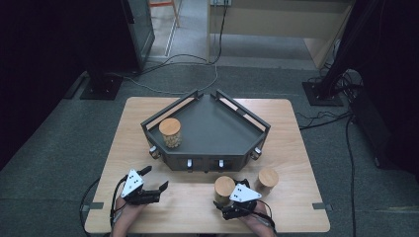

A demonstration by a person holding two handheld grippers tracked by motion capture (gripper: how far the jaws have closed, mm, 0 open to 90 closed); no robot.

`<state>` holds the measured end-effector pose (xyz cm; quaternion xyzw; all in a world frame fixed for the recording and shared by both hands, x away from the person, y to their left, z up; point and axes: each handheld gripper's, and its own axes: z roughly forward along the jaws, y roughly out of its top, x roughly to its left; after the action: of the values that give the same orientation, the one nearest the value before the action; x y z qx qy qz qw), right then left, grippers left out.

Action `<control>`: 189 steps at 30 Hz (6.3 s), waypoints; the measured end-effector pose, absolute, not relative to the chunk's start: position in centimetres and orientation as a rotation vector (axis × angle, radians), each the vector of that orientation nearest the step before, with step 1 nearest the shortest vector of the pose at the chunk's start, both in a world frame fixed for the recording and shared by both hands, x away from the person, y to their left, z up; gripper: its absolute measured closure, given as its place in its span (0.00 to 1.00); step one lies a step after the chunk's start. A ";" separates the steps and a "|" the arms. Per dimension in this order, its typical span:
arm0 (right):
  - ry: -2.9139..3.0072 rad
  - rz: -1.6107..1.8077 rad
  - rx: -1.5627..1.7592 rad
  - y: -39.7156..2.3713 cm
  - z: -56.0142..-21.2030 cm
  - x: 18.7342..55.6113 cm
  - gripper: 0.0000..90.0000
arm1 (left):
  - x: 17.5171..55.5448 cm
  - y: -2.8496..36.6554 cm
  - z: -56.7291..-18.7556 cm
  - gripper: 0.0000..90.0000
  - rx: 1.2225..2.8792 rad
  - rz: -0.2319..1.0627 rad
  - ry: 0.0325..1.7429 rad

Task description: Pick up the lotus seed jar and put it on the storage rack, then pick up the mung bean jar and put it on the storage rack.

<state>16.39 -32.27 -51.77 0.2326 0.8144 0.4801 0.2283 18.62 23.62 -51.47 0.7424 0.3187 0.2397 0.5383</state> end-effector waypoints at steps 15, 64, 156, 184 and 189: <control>2.236 1.320 0.715 -31.9 -51.6 16.5 0.25 | 18.7 23.7 -51.6 0.12 1.769 0.565 0.768; 2.237 1.407 0.818 -32.6 -50.2 16.7 0.27 | 18.6 23.4 -51.5 0.12 1.799 0.590 0.751; 2.271 1.365 0.852 -30.7 -44.1 18.7 0.28 | 19.8 23.8 -52.6 0.12 1.805 0.536 0.754; 2.283 1.356 0.857 -30.3 -42.1 19.2 0.28 | 19.9 23.7 -52.4 0.12 1.823 0.539 0.750; 2.286 1.355 0.854 -30.1 -41.9 19.3 0.28 | 19.9 23.4 -52.2 0.12 1.836 0.547 0.750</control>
<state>19.26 -30.14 -41.94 0.3011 0.8064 0.4781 0.1743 19.90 23.43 -52.25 0.7645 0.3122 0.2279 0.5160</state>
